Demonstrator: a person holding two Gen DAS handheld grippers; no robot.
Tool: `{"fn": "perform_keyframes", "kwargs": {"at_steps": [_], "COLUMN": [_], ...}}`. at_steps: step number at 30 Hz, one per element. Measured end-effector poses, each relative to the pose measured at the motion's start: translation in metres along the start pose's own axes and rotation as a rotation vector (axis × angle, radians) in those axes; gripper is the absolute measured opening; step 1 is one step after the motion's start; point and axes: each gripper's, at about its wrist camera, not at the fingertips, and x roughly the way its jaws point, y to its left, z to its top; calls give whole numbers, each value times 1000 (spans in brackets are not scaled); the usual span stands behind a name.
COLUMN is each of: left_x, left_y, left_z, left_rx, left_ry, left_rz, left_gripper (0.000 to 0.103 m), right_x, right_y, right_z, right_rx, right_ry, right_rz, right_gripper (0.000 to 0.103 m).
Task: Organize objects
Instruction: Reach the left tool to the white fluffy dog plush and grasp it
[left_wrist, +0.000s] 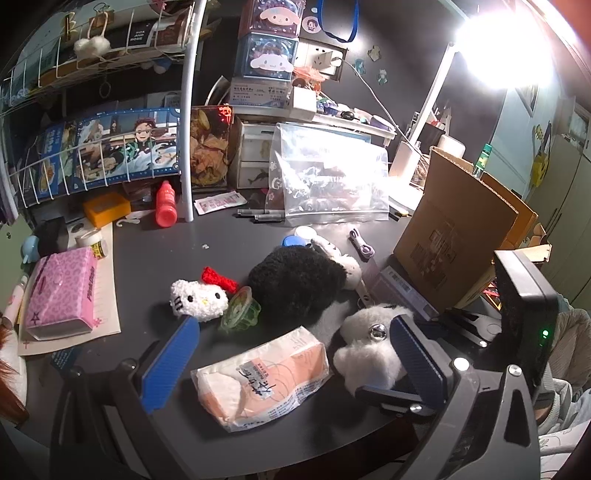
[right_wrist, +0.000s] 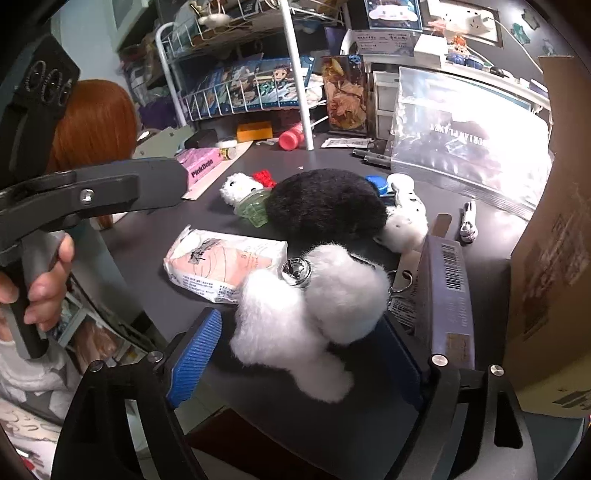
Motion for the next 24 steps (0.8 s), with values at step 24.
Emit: {"fn": "perform_keyframes", "kwargs": {"at_steps": [24], "left_x": [27], "left_y": [-41], "left_z": [1], "left_rx": [125], "left_ry": [148], "left_rz": [-209], "left_gripper": [67], "right_x": [-11], "right_y": [11], "right_z": [0], "right_rx": [-70], "right_ry": [-149], "right_rz": [53], "right_gripper": [66]}}
